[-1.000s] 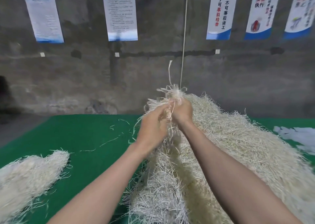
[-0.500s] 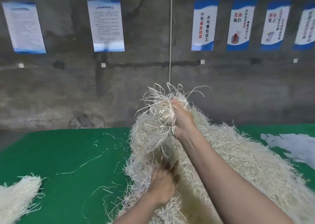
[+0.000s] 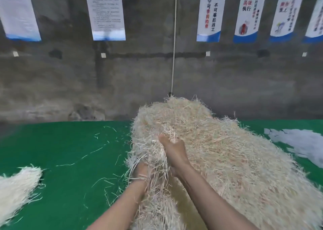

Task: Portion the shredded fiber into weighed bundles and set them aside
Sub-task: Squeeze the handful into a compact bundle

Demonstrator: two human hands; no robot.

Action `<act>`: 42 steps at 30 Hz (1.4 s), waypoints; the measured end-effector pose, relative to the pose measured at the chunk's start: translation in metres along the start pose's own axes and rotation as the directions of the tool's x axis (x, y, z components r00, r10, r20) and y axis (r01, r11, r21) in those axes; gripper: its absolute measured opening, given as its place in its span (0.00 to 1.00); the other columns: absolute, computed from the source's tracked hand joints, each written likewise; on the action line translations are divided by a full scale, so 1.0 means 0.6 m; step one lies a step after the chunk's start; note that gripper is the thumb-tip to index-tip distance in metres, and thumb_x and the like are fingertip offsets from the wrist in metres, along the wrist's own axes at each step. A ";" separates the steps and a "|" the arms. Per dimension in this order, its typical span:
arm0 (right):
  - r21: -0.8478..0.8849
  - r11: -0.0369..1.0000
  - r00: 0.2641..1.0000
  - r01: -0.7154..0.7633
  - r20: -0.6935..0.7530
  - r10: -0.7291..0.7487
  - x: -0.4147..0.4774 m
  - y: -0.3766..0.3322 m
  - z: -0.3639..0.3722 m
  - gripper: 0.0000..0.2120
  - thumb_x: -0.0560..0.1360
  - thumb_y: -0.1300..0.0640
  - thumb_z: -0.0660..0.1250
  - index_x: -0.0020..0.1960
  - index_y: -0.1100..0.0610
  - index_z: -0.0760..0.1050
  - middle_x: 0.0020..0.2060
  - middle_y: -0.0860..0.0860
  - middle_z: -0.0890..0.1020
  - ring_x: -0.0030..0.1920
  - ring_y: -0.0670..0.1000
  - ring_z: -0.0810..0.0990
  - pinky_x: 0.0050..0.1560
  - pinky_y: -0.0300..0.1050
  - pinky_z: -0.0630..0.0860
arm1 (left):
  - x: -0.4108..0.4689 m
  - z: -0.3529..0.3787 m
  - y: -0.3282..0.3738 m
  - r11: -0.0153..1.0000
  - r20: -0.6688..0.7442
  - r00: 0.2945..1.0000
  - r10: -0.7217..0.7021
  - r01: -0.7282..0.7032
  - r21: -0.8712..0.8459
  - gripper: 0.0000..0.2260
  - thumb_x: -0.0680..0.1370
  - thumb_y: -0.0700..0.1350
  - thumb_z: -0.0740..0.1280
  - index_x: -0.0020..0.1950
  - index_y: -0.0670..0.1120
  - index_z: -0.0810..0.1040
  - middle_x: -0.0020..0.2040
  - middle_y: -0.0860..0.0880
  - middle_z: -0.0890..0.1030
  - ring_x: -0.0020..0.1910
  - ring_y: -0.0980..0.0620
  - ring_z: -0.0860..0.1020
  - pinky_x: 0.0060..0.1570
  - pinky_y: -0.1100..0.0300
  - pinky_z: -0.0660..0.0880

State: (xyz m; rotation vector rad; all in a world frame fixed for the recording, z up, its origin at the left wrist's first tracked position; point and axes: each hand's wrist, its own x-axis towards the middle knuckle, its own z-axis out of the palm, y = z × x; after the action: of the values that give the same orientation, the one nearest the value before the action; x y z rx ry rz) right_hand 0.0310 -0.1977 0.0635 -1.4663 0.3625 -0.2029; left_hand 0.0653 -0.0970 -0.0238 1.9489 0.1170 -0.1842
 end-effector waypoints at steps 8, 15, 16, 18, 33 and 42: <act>-0.092 0.964 0.966 0.251 0.079 -0.245 -0.073 -0.041 0.081 0.45 0.71 0.32 0.61 0.78 0.55 0.48 0.76 0.53 0.53 0.74 0.56 0.57 0.70 0.56 0.59 | -0.119 -0.139 0.100 0.578 0.288 0.929 0.231 0.107 -0.809 0.32 0.76 0.67 0.54 0.76 0.55 0.56 0.71 0.51 0.62 0.67 0.45 0.65 0.67 0.37 0.60; -0.281 0.825 0.861 0.490 0.307 -0.406 -0.158 -0.068 0.039 0.31 0.69 0.51 0.73 0.68 0.49 0.65 0.64 0.47 0.72 0.59 0.45 0.74 0.64 0.53 0.72 | -0.182 -0.256 0.062 0.872 -0.305 0.923 0.233 -0.337 -0.355 0.22 0.76 0.46 0.68 0.69 0.50 0.70 0.67 0.52 0.74 0.64 0.50 0.73 0.67 0.46 0.67; -0.254 0.806 0.839 0.534 0.279 -0.468 -0.171 -0.067 0.023 0.27 0.70 0.52 0.73 0.65 0.45 0.67 0.61 0.47 0.74 0.55 0.43 0.76 0.59 0.53 0.76 | -0.191 -0.268 0.044 0.892 -0.346 0.895 0.284 -0.378 -0.246 0.22 0.75 0.48 0.69 0.68 0.51 0.72 0.66 0.53 0.74 0.63 0.51 0.74 0.65 0.47 0.68; -0.235 0.767 0.786 0.597 0.363 -0.501 -0.204 -0.039 0.009 0.25 0.69 0.45 0.71 0.62 0.35 0.66 0.61 0.46 0.74 0.54 0.41 0.77 0.54 0.49 0.79 | -0.223 -0.273 0.006 0.899 -0.327 0.875 0.358 -0.417 -0.133 0.16 0.73 0.51 0.70 0.60 0.60 0.75 0.59 0.58 0.77 0.59 0.56 0.75 0.60 0.52 0.72; -0.421 0.815 0.913 0.398 0.271 -0.306 -0.311 0.261 -0.033 0.13 0.74 0.65 0.67 0.42 0.48 0.72 0.45 0.39 0.75 0.43 0.42 0.75 0.45 0.23 0.70 | -0.300 -0.195 -0.208 0.973 0.042 0.985 0.166 -0.170 0.154 0.34 0.68 0.63 0.68 0.69 0.47 0.71 0.69 0.53 0.71 0.60 0.60 0.66 0.61 0.61 0.60; -0.707 0.552 0.892 0.441 0.275 -0.360 -0.331 0.328 -0.052 0.11 0.72 0.60 0.64 0.53 0.51 0.76 0.56 0.48 0.78 0.58 0.45 0.71 0.69 0.56 0.63 | -0.293 -0.207 -0.299 0.892 0.106 0.979 0.174 -0.203 0.404 0.22 0.74 0.61 0.63 0.65 0.54 0.72 0.70 0.55 0.65 0.72 0.52 0.59 0.72 0.45 0.51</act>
State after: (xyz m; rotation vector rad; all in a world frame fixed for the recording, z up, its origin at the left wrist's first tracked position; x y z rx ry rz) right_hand -0.1818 -0.1373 -0.1106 -2.4014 -0.0107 -0.3759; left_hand -0.1285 0.0866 -0.1092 2.3598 -0.1714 -0.1539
